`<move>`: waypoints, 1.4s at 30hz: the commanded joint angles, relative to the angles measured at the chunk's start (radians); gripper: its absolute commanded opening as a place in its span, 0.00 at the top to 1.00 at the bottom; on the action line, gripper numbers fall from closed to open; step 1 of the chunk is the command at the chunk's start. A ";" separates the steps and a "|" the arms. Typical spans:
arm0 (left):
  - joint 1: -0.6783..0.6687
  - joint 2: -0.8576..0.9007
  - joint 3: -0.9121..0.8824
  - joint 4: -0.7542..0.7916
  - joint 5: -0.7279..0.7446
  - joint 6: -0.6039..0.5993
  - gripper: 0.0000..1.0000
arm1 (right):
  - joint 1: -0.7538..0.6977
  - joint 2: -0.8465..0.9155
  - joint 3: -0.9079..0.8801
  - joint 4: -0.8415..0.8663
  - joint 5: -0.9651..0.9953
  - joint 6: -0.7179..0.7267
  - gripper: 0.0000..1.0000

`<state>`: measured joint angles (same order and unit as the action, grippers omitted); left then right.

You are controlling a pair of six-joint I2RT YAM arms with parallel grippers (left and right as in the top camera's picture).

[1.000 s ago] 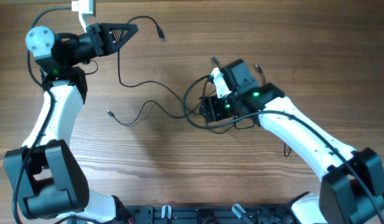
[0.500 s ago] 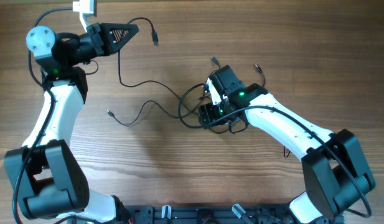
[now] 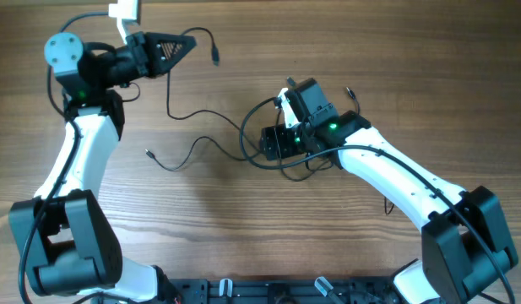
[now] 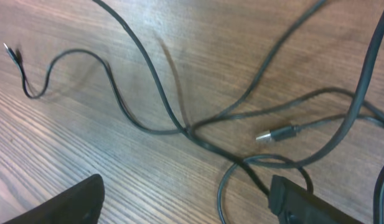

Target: Untangle cables

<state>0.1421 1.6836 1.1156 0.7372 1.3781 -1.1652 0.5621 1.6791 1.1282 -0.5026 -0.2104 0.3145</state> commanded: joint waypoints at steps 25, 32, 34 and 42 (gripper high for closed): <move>-0.027 -0.014 0.003 -0.303 0.001 0.195 0.96 | -0.097 0.011 0.073 -0.054 -0.054 -0.129 0.96; 0.032 -0.014 0.003 -0.304 0.001 0.193 0.96 | -0.381 -0.243 0.085 -0.214 0.014 -0.129 0.96; 0.067 -0.014 0.003 -0.305 0.001 0.193 0.96 | -0.471 -0.283 0.085 -0.248 -0.047 -0.134 0.89; 0.082 -0.014 0.003 -0.307 -0.007 0.193 0.96 | -0.290 -0.200 0.003 -0.262 -0.306 -0.174 0.01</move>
<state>0.2245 1.6829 1.1152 0.4294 1.3743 -0.9989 0.1913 1.4261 1.1667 -0.7597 -0.5156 0.0246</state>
